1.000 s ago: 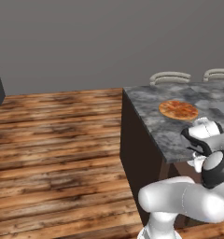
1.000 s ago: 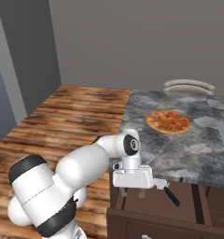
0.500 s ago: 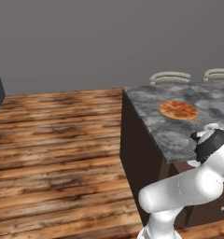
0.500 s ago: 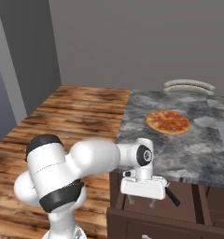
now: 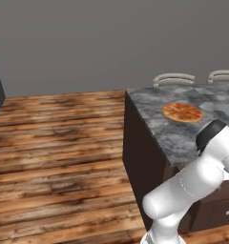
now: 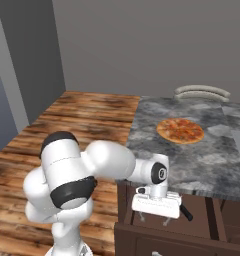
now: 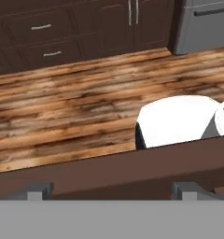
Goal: Take the pizza cutter from the drawer on the right and place it on the dining counter for cutting.
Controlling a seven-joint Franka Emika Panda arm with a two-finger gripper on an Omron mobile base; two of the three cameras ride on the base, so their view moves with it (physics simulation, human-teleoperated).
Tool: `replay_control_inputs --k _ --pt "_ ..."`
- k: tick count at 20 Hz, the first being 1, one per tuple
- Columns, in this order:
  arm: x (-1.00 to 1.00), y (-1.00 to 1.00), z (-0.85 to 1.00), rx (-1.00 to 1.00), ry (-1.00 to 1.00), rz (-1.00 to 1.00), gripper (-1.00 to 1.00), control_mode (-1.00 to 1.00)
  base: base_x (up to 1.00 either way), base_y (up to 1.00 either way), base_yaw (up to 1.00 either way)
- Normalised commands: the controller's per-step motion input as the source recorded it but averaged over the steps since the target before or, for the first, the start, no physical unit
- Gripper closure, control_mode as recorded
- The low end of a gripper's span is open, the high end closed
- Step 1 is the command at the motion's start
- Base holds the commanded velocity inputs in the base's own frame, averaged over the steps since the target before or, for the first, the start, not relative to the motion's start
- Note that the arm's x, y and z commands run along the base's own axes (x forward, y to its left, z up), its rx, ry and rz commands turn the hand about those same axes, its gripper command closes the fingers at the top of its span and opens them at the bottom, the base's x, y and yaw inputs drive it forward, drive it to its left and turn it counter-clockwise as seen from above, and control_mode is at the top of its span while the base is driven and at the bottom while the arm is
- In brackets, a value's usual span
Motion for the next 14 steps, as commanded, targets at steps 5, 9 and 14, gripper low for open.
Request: replay_control_inputs --k 5,9,14 --pt "0.32 -0.07 -0.31 0.08 -0.08 0.2 -1.0 -1.0 0.0 0.0 0.0" --pt "0.1 -0.05 -0.35 0.08 -0.19 0.14 -1.0 -1.0 0.0 0.0 0.0" --pt "-0.2 0.0 -0.2 0.07 0.03 0.02 -1.0 -1.0 0.0 0.0 0.0"
